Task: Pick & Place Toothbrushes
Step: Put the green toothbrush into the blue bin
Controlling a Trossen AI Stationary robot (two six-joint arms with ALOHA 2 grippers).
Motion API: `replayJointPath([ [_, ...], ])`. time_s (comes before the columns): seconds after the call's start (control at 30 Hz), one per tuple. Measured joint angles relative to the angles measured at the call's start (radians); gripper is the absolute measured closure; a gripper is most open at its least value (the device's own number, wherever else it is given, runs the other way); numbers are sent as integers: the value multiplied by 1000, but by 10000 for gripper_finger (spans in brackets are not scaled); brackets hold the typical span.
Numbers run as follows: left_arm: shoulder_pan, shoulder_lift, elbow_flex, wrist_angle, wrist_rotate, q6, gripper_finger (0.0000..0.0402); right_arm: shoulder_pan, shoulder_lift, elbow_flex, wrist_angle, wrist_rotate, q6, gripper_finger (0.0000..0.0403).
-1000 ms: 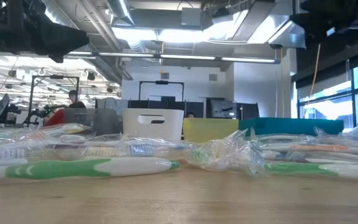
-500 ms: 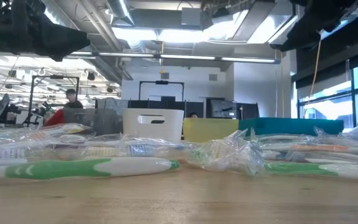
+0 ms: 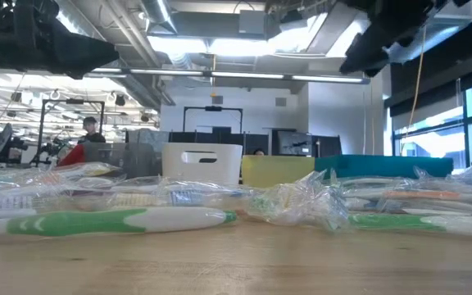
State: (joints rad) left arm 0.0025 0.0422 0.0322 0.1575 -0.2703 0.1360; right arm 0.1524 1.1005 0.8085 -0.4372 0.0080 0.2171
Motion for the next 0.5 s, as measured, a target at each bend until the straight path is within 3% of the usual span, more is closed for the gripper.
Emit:
replayJointPath([
  [0.27, 0, 0, 0, -1, 3, -47, 237, -25, 166, 4, 118, 29, 37, 195],
  [0.5, 0, 0, 0, -4, 3, -72, 236, -18, 361, 128, 120, 29, -128, 158],
])
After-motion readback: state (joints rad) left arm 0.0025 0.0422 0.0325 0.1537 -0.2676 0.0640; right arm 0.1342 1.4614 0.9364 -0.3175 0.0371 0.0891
